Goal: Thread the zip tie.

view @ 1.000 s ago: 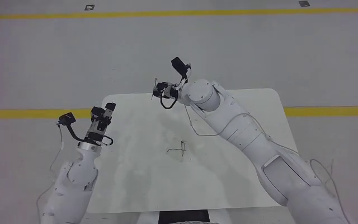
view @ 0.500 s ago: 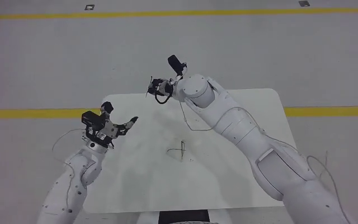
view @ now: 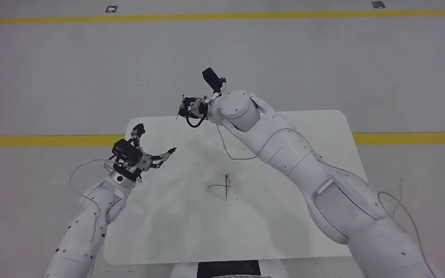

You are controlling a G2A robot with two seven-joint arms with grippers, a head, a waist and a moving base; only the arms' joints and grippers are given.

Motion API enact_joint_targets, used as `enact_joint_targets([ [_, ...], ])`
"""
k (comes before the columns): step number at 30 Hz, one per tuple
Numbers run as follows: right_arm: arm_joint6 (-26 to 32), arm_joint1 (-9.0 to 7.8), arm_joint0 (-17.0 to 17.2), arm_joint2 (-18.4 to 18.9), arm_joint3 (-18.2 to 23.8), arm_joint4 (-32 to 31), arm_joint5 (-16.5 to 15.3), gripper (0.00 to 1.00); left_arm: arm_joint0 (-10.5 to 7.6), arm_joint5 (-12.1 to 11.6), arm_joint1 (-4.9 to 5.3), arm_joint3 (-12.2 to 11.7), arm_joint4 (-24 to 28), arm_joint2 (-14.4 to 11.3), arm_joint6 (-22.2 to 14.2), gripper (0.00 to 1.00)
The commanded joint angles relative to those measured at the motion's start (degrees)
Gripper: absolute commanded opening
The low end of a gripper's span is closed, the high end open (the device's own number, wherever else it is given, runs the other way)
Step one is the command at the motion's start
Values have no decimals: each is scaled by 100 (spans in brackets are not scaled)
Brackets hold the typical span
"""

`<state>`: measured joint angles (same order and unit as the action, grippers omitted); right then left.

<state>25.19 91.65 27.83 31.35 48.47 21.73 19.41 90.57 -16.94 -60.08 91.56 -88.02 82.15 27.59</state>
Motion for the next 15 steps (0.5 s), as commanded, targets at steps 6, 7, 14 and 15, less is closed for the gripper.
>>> enact_joint_targets([
  [6,-158,115,-18,-98,-121,-49,7,0,-341,1000,369,92,-194,-525,-414,100],
  [7,-174,142,-38,-126,-164,-33,7,0,-420,1160,468,73,-194,-647,-458,100],
  [14,-407,349,-188,-297,-545,227,7,0,-1094,2189,1206,-155,-194,-1850,-574,100],
  [15,-407,349,-188,-297,-545,227,7,0,-1094,2189,1206,-155,-194,-1850,-574,100],
])
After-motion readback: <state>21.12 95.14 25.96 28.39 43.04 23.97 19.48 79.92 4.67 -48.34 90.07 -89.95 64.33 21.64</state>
